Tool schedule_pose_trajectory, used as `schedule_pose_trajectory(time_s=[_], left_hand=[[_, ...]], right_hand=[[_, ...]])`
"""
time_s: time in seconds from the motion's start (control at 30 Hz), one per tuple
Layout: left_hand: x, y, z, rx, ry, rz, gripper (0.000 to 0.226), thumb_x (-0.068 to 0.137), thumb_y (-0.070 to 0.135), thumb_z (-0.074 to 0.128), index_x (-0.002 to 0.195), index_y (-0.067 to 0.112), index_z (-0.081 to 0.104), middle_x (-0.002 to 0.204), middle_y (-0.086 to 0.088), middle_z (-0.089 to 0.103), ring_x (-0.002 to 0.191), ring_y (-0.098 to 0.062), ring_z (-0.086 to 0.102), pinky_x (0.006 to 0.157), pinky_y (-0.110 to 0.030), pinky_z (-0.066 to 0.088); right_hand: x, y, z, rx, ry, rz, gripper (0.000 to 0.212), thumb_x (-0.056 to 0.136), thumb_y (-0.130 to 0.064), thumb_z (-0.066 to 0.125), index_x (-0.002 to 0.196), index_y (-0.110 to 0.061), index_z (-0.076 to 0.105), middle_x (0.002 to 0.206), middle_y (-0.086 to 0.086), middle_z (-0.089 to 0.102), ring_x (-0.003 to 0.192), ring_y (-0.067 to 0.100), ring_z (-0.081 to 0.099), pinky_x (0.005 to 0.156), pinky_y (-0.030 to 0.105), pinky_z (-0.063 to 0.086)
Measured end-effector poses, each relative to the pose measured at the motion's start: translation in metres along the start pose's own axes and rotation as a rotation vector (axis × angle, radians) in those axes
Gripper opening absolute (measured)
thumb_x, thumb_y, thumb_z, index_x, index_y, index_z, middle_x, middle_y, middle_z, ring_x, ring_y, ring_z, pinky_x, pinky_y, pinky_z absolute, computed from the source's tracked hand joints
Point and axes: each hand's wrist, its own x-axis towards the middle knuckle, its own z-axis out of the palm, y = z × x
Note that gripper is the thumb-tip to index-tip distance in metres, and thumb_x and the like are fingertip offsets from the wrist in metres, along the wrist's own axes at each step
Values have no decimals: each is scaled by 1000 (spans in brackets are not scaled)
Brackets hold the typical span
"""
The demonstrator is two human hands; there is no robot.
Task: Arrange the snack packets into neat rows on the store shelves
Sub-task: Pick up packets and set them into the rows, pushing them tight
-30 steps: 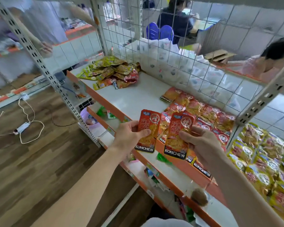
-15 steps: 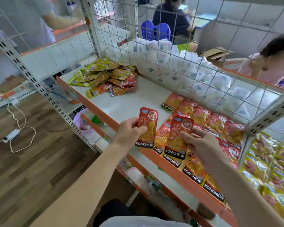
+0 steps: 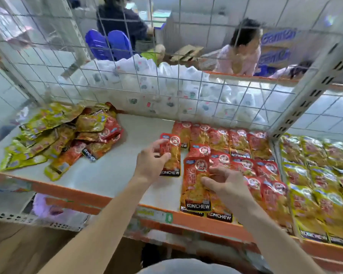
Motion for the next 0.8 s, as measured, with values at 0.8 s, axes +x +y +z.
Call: schedule_pose_trajectory(time_s=[0.8], left_hand=[[32, -35, -12, -46, -102, 319, 19, 91, 26, 50, 100, 25, 67, 94, 7, 67, 83, -9, 62, 77, -32, 52]], right_hand=[[-5, 3, 89, -200, 330, -35, 48, 90, -20, 73, 135, -14, 58, 90, -10, 72, 83, 1, 68, 76, 12, 53]])
